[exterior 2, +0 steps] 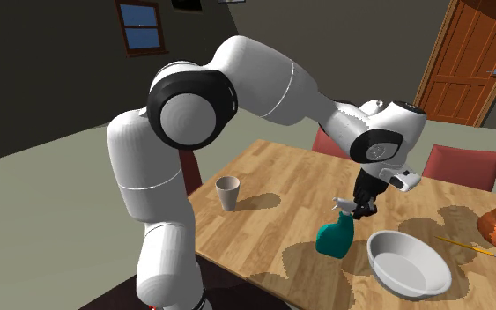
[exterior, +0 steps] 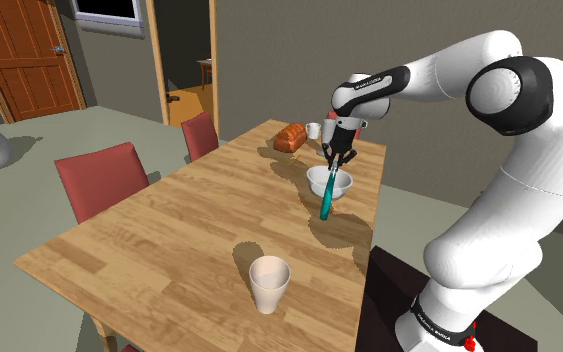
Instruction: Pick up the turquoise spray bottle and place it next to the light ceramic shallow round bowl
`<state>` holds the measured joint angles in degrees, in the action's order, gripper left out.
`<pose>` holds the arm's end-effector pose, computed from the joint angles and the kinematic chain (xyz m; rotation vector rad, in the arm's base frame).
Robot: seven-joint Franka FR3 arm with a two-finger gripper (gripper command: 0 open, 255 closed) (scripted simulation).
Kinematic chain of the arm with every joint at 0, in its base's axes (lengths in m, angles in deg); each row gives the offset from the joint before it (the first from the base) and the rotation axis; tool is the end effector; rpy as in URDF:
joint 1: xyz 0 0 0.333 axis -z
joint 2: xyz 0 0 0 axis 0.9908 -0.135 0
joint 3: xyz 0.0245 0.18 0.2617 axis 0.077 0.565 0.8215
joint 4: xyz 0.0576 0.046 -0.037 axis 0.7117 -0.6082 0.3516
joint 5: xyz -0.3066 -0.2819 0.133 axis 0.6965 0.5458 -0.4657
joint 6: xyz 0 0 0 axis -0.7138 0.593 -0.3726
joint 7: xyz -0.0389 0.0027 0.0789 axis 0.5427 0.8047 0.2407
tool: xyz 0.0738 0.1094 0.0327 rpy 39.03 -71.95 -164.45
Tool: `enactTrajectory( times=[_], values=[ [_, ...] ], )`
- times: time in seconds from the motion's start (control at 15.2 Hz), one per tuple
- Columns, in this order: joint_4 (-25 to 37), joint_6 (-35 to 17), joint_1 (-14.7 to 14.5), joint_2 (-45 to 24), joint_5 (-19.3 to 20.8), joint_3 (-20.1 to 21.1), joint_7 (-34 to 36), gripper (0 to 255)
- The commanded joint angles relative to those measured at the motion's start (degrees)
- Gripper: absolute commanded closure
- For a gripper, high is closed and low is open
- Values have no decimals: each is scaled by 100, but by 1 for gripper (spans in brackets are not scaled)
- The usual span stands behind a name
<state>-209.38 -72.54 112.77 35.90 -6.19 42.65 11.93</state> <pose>0.5216 -0.2419 0.3760 -2.7120 1.3384 0.0409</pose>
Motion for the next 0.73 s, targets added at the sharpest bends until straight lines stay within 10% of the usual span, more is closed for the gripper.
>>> enactTrajectory(
  times=[0.0,0.66],
  values=[
    [0,-1,0,1,0,0,0,0],
    [527,715,40,185,31,-43,14,0]
  ],
)
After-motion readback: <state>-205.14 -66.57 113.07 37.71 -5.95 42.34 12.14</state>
